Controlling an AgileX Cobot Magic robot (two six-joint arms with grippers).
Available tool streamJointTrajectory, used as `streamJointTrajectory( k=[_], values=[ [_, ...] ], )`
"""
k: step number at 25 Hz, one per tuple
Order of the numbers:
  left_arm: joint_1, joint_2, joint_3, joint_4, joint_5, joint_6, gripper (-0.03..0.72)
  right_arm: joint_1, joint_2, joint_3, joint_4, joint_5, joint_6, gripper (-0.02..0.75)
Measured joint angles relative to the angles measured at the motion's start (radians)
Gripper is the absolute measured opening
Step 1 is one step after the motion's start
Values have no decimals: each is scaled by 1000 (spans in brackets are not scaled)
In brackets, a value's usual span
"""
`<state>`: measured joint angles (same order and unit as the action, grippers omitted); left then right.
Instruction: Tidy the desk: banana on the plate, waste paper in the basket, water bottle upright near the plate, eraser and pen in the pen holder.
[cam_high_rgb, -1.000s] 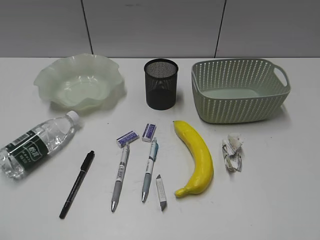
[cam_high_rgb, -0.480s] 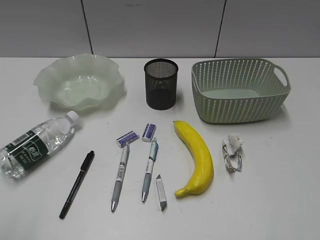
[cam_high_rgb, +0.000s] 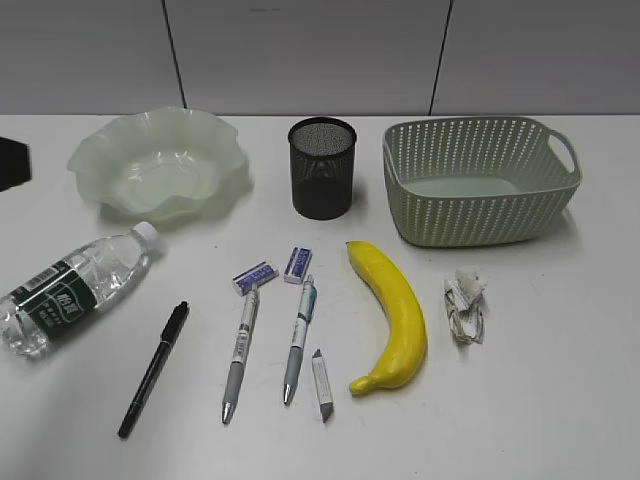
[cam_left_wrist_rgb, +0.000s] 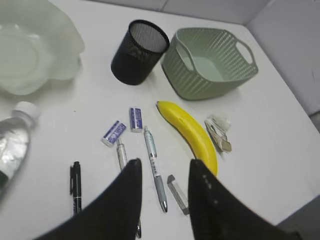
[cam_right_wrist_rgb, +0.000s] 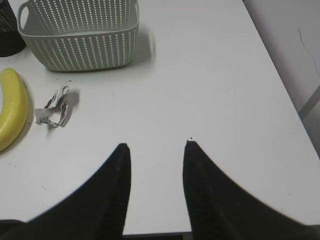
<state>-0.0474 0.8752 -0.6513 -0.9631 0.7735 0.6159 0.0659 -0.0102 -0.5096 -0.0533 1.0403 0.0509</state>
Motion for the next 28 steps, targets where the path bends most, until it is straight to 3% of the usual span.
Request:
streamJointTrajectory(
  k=[4,7,10,13,20,24,28],
  values=[
    [-146,226,-99,-6,-38,53,237,0,0,0,1,0,0,295],
    [-309,396,-186,13,-112,53,237,0,0,0,1,0,0,295],
    [-450,574,-278,37,-177,1,237,0,0,0,1,0,0,295],
    [-530,750,-402,83,-187,-128,237,0,0,0,1,0,0,295],
    [-647,1089,-761,334,-66,-555,270,0,0,0,1,0,0,295],
    [-671,1243,-956,451,52,-770,383,0,0,0,1,0,0,295],
    [-672,1345,-1091,542,130,-912,494,0,0,0,1,0,0,295]
  ],
)
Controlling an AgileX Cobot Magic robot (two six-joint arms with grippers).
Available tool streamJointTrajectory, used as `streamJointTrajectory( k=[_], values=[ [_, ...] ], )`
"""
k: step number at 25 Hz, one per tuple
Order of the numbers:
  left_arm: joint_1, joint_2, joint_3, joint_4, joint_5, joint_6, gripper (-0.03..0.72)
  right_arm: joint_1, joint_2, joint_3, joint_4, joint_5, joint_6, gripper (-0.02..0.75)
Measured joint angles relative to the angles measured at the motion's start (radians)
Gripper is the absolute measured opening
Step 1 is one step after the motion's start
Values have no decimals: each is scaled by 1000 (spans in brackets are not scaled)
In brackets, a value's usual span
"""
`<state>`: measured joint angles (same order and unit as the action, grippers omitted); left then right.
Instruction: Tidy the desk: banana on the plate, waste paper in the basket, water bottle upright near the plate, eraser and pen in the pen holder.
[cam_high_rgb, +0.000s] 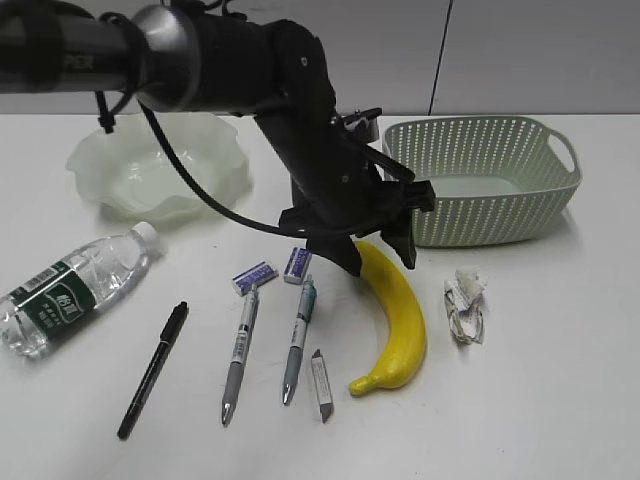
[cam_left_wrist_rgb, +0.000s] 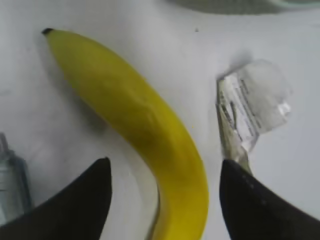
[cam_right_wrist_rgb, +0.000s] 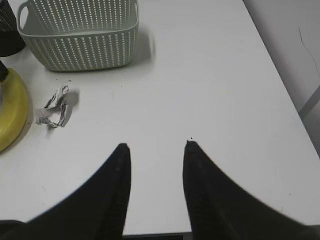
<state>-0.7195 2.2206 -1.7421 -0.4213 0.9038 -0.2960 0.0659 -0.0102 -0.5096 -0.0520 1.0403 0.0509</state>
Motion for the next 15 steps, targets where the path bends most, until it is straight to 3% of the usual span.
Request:
streamJointTrajectory(
  k=[3,11,13,15],
  values=[
    [0,57,-71,47,35,-76,515,0,0,0,0,0,0,295],
    [0,191,-182,51,42,-156,517,0,0,0,0,0,0,295],
    [0,200,-192,35,43,-159,483,0,0,0,0,0,0,295],
    [0,204,-192,21,43,-162,396,0,0,0,0,0,0,295]
  ],
)
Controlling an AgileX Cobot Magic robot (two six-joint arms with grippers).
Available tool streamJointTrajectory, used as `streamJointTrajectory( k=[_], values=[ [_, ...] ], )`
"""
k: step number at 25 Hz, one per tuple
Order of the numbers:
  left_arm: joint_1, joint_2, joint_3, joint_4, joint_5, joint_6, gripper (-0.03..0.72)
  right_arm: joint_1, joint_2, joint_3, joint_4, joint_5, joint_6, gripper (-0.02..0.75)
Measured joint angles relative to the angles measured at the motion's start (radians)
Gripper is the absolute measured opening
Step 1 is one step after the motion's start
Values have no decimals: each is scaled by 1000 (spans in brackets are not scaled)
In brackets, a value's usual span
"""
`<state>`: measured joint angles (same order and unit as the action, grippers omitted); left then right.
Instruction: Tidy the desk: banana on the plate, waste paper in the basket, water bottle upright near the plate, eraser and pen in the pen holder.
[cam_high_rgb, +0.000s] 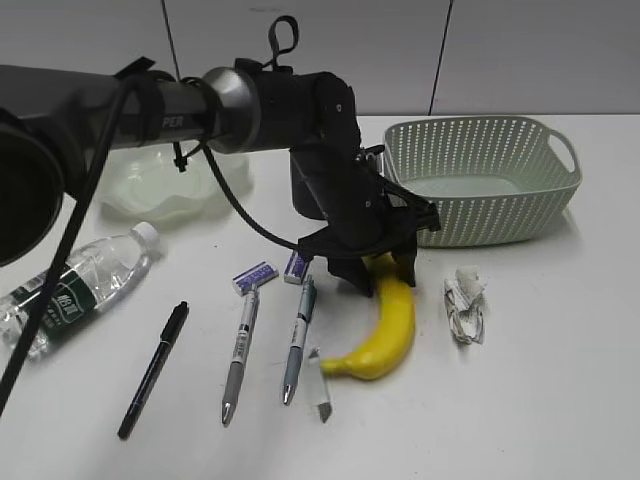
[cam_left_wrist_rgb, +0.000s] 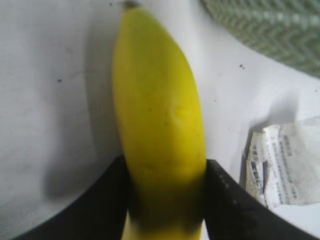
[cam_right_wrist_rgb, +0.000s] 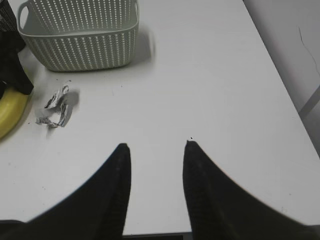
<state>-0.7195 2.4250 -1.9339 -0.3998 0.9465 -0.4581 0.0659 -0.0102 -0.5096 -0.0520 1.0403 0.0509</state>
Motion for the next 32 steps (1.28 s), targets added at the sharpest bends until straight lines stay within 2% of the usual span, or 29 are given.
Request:
streamJointTrajectory(
  k=[1,10,19,21,22,25,27,28,30,32],
  values=[
    [0,2,0,-10,1,0,333,0,0,0,0,0,0,295],
    [-1,-60,0,-36,35,-1,336,0,0,0,0,0,0,295],
    [2,-274,0,-29,84,39,336,0,0,0,0,0,0,295],
    [6,-337,0,33,86,52,336,0,0,0,0,0,0,295],
    [7,-372,0,101,86,55,336,0,0,0,0,0,0,295],
    [21,-453,0,384,95,59,336,0,0,0,0,0,0,294],
    [48,-477,0,582,107,61,336,0,0,0,0,0,0,294],
    [70,-481,0,645,110,61,336,0,0,0,0,0,0,294],
    [127,-475,0,727,110,61,336,0,0,0,0,0,0,294],
    [195,-457,0,732,93,61,336,0,0,0,0,0,0,294]
  ],
)
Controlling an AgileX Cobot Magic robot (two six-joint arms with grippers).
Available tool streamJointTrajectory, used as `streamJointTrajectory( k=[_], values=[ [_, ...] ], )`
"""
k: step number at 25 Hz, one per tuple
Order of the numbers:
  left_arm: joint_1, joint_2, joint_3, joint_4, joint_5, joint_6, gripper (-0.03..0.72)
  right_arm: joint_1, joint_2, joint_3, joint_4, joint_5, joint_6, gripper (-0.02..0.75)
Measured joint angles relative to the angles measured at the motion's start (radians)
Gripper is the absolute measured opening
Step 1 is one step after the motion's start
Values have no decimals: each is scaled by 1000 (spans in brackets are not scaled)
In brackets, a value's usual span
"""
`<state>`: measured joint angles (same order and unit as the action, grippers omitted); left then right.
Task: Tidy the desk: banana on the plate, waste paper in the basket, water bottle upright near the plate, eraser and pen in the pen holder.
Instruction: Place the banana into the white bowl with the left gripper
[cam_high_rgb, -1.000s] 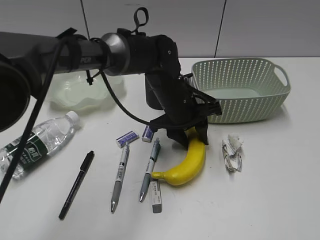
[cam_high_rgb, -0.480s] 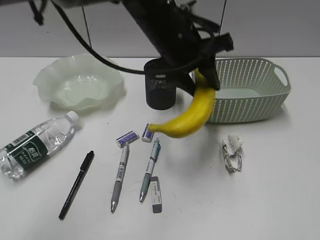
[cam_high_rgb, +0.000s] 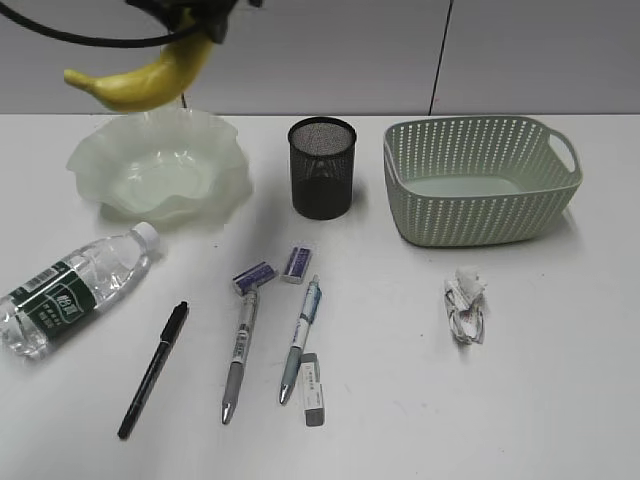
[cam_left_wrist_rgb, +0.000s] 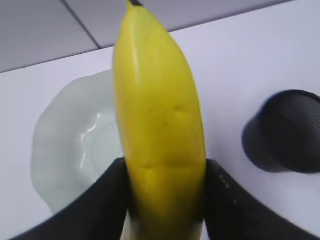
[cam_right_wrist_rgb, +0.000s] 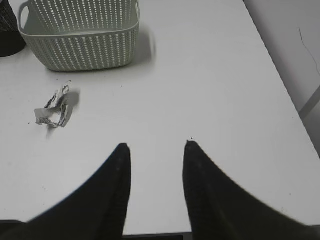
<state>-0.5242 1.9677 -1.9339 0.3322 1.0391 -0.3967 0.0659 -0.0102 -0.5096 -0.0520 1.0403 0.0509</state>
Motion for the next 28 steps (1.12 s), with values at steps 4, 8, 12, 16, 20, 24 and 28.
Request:
streamJointTrajectory(
  k=[4,8,12,16,20,24,28],
  values=[
    [147,77,0,-101,-89,0,336,0,0,0,0,0,0,294],
    [263,180,0,-304,-172,1,336,0,0,0,0,0,0,294],
    [338,270,0,-461,-222,4,336,0,0,0,0,0,0,294],
    [367,294,0,-525,-239,8,425,0,0,0,0,0,0,294],
    [368,272,0,-540,-233,36,539,0,0,0,0,0,0,294],
    [368,198,0,-527,-163,88,540,0,0,0,0,0,0,294],
    [368,63,0,-473,-48,142,520,0,0,0,0,0,0,294]
  ],
)
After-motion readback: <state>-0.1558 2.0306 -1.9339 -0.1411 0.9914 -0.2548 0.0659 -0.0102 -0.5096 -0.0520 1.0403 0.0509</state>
